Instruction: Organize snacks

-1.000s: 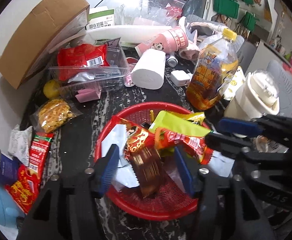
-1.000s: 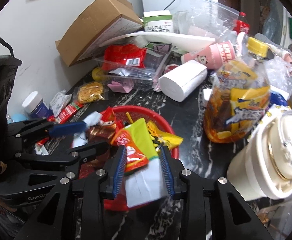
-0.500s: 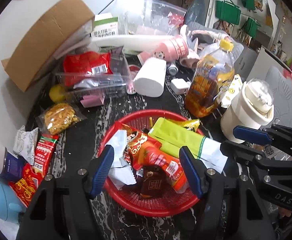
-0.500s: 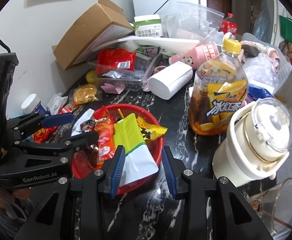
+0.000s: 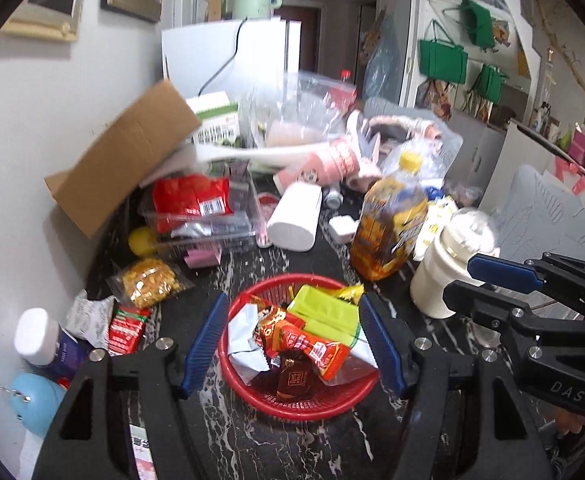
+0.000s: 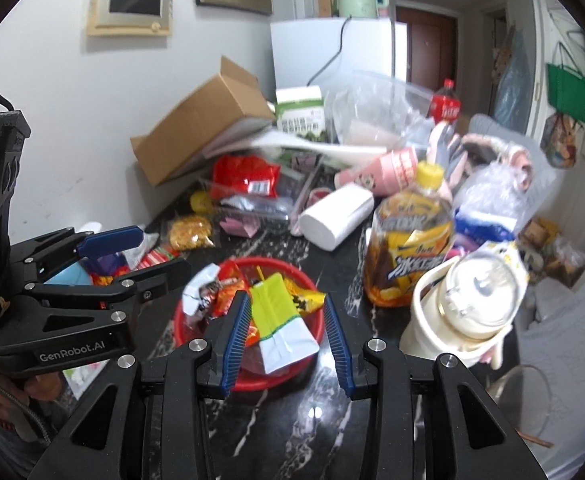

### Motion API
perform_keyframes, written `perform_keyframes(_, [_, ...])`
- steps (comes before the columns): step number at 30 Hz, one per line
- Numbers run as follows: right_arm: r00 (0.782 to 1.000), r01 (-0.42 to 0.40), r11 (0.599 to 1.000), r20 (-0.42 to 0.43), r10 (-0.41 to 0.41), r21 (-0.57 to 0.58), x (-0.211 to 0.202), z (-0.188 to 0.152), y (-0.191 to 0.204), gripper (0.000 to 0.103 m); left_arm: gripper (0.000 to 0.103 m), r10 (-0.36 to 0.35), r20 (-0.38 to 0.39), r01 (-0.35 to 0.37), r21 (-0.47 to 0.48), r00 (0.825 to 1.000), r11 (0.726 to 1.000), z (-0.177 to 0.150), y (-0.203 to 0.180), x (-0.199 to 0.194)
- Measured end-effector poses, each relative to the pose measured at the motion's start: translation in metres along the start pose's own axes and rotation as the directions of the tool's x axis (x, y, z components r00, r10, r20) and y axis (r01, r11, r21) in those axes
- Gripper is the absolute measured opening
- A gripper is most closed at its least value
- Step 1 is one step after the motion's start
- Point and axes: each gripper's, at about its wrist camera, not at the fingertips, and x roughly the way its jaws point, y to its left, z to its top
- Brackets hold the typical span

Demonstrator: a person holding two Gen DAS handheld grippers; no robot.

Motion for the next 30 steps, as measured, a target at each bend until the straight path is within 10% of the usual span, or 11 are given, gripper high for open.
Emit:
perform_keyframes(19, [0.98, 0.071, 0.997, 0.188, -0.062, -0.037, -0.106, -0.023, 0.038, 0.079, 0.067, -0.025, 0.141, 0.026, -0.01, 0.99, 1.0, -0.024, -0.009, -0.099])
perform_keyframes(30, [0.98, 0.102, 0.995, 0.173, -0.102, 0.005, -0.118, -0.064, 0.048, 0.083, 0.067, -0.023, 0.124, 0.027, -0.034, 0.992, 0.999, -0.066, -0.011, -0.117])
